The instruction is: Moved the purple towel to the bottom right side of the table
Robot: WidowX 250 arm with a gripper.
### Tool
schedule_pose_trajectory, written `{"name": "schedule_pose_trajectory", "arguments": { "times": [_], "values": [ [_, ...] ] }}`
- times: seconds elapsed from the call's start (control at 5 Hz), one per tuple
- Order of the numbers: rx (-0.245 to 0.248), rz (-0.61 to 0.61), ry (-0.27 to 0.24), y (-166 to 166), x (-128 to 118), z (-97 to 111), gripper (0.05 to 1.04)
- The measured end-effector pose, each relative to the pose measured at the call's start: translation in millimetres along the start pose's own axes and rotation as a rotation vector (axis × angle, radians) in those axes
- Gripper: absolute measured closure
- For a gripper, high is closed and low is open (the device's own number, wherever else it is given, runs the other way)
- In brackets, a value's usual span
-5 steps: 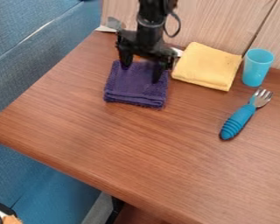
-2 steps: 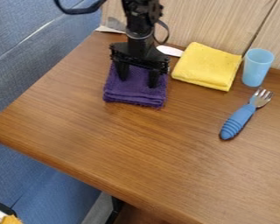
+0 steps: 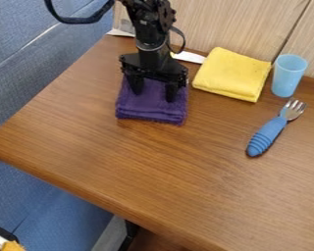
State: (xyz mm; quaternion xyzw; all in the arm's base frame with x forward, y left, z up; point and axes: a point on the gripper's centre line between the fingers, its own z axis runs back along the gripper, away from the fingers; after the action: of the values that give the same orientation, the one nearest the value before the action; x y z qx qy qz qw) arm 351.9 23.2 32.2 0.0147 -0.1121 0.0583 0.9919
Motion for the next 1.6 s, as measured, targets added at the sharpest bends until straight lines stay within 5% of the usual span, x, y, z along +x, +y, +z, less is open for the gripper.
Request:
{"name": "schedule_pose_trajectory", "arguments": {
  "times": [1.0, 1.6],
  "values": [
    [-0.123, -0.339, 0.178, -78.4, -97.3, 23.7, 0.083],
    [-0.171, -0.542, 0.185, -117.9, -127.0, 31.3, 0.083]
  ]
}}
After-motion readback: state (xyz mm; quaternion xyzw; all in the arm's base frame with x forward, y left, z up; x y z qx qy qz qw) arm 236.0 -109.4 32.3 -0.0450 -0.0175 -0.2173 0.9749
